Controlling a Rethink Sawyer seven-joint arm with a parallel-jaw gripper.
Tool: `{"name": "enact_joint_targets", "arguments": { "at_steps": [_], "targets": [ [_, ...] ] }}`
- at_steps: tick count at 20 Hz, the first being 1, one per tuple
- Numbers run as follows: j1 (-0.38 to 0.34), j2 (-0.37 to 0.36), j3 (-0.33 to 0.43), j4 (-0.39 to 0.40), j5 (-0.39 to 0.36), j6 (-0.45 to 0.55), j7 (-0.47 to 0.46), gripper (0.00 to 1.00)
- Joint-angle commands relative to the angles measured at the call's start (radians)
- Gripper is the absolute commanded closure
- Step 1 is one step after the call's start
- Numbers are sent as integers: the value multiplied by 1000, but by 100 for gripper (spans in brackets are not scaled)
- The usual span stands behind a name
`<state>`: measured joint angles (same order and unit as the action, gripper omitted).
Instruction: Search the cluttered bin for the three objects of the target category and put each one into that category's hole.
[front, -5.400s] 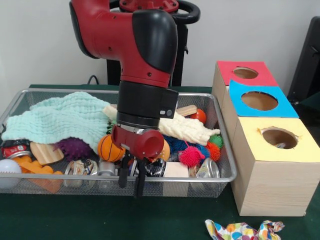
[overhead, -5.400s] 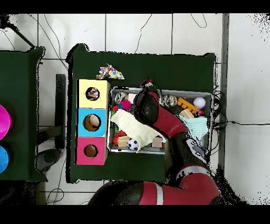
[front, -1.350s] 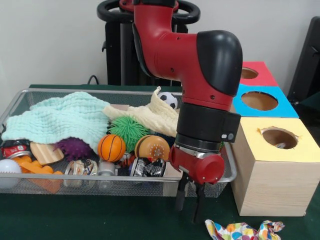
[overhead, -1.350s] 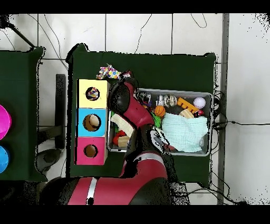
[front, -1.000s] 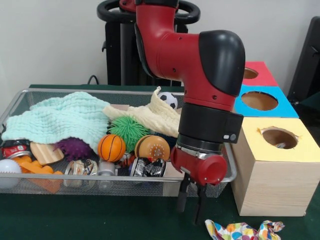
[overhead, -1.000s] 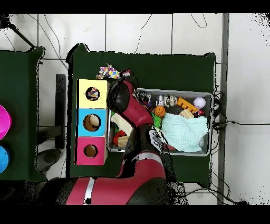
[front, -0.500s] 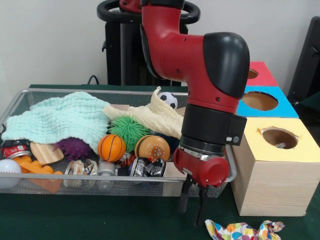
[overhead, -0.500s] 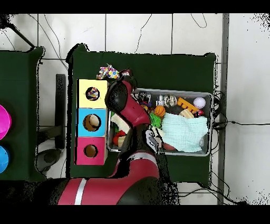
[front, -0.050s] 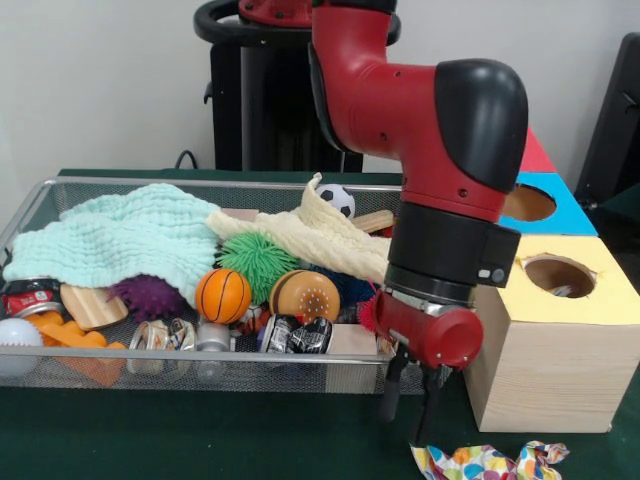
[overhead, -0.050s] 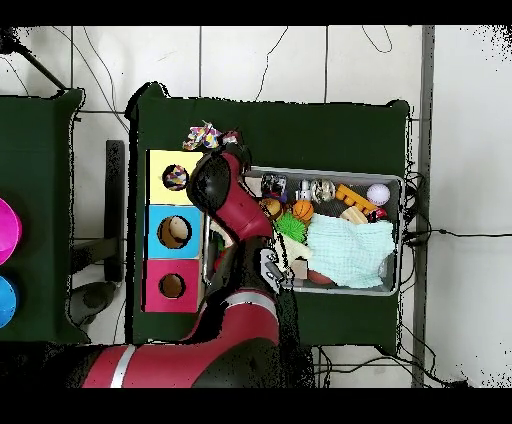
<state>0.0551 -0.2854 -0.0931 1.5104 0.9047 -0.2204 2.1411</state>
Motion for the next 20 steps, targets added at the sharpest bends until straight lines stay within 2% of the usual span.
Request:
{"name": "enact_joint_targets", "arguments": {
  "at_steps": [1,4,11,16,20],
  "targets": [
    [25,13,15,-15,107,-25,200,0],
    [8,16,32,-25,71,-35,212,0],
    [2,24,44,-33,54,-49,226,0],
    [-51,30,76,-38,-36,-61,240,0],
    [-63,38,84,-45,-41,-52,237,0]
  ]
}}
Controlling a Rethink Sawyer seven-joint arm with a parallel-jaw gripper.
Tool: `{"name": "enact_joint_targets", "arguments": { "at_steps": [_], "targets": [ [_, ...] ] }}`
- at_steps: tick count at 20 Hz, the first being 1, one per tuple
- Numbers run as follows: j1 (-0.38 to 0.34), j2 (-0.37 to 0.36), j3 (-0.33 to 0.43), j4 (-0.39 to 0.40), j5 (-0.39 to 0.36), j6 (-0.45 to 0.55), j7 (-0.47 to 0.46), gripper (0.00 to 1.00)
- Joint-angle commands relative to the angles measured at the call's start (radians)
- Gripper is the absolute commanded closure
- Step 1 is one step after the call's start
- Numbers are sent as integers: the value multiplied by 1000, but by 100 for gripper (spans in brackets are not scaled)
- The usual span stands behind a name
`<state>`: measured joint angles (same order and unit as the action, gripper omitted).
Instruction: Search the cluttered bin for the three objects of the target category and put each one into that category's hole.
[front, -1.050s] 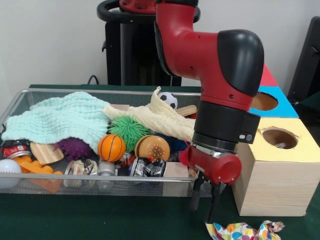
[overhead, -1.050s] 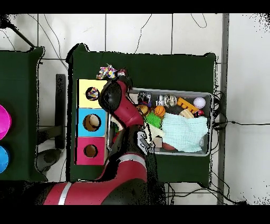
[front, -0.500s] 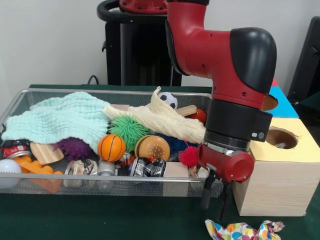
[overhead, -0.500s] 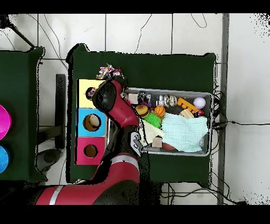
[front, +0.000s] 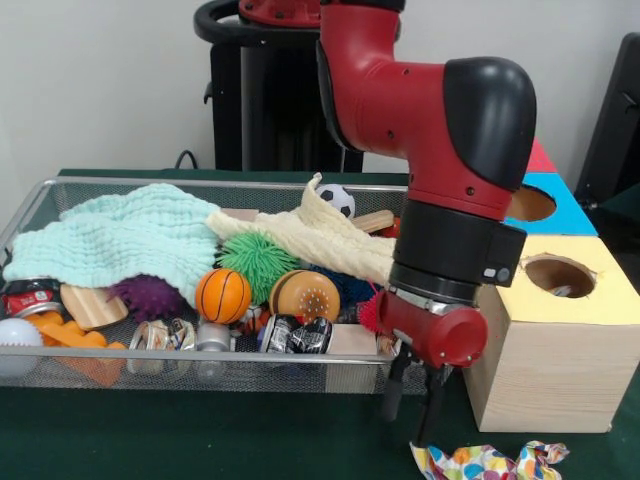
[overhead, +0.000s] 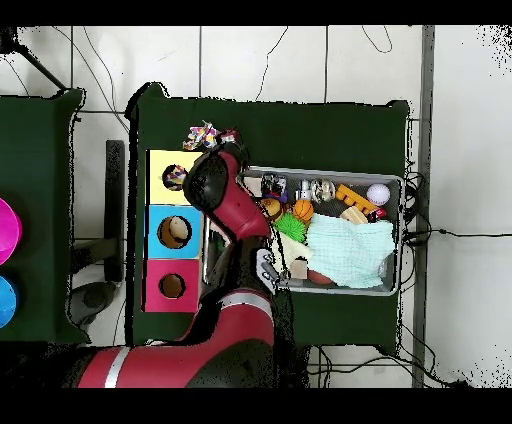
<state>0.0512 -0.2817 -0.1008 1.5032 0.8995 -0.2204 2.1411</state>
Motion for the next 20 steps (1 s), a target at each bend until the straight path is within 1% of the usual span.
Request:
{"name": "enact_joint_targets", "arguments": {
  "at_steps": [1,3,6,9,15,17,20],
  "targets": [
    [-57,34,90,-37,-31,-51,238,0],
    [-57,34,92,-34,-30,-49,239,0],
    [-49,41,85,-38,0,-32,223,0],
    [-54,49,94,-45,-6,-45,232,0],
    [-41,45,83,-40,23,-35,231,0],
    [-29,51,79,-46,46,-29,226,0],
    [-25,58,78,-53,60,-27,224,0]
  ]
}}
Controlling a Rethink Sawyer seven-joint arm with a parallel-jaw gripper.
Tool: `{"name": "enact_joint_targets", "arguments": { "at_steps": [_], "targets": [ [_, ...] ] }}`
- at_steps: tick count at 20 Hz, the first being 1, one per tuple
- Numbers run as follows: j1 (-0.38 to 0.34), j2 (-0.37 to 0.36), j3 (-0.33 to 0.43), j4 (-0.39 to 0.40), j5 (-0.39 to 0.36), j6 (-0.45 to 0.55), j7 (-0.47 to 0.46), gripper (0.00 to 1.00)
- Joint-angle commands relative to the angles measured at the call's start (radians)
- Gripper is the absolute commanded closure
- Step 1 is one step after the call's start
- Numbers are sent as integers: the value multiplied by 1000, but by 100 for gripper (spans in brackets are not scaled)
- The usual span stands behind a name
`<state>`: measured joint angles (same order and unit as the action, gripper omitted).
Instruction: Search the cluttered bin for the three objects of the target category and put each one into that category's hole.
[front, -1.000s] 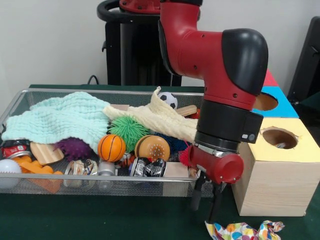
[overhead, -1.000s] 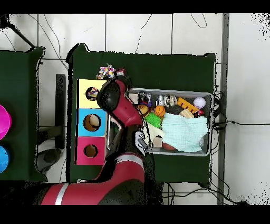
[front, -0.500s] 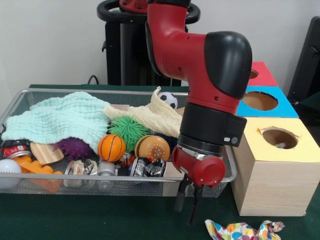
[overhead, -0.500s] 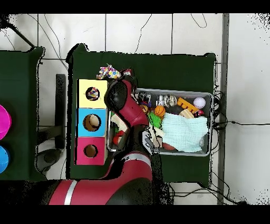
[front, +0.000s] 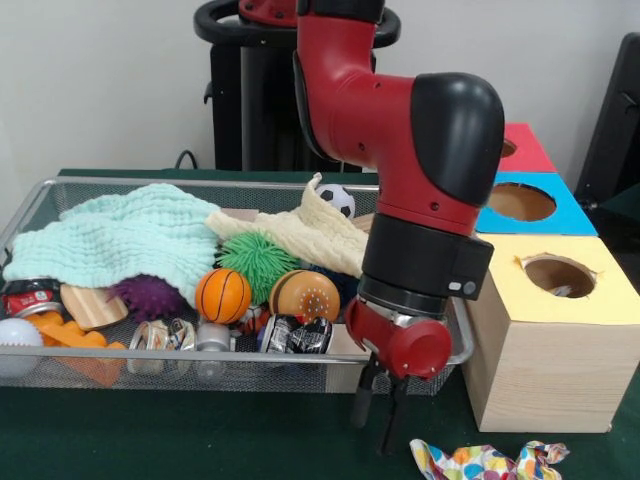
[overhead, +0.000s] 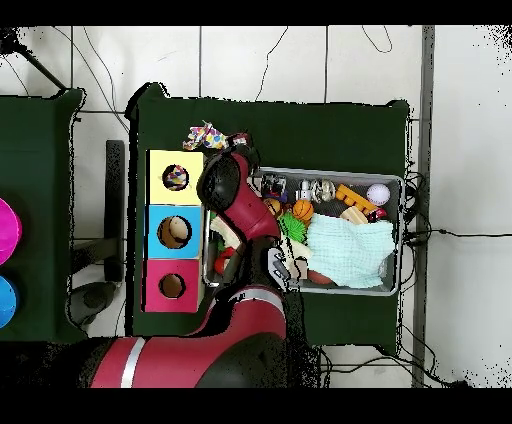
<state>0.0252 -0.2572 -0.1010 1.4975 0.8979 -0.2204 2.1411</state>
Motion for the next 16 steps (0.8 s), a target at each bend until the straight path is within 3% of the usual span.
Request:
{"name": "enact_joint_targets", "arguments": {
  "at_steps": [1,16],
  "targets": [
    [7,36,77,-51,72,-26,222,0],
    [43,36,49,-57,145,4,191,0]
  ]
}}
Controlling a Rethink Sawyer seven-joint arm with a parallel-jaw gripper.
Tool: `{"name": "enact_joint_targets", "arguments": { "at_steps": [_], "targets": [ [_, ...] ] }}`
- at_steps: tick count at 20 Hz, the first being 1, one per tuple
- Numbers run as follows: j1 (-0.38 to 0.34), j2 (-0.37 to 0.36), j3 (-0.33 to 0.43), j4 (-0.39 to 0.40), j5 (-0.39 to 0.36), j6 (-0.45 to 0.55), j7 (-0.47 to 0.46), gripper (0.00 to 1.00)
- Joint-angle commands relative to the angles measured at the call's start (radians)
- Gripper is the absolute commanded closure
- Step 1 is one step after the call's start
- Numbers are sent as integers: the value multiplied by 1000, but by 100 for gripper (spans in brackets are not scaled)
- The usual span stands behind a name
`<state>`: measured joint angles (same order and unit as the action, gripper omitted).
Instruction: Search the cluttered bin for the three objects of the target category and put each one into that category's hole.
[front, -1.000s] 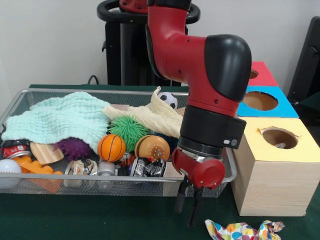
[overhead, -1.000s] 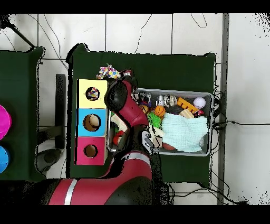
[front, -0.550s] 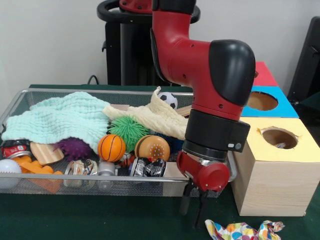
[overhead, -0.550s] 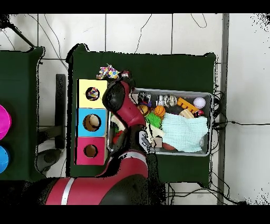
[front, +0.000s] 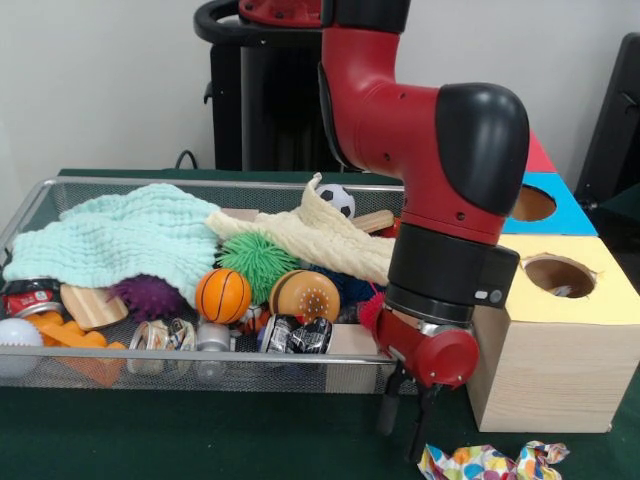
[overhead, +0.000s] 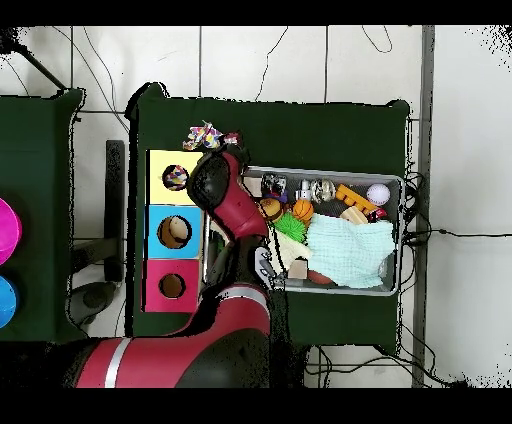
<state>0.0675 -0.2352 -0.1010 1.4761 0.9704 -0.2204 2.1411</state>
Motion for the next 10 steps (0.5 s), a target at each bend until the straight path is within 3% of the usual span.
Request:
{"name": "enact_joint_targets", "arguments": {
  "at_steps": [1,5,10],
  "targets": [
    [1,14,55,-33,64,-3,199,0],
    [-8,8,55,-29,52,3,203,0],
    [20,13,40,-28,102,17,189,0]
  ]
}}
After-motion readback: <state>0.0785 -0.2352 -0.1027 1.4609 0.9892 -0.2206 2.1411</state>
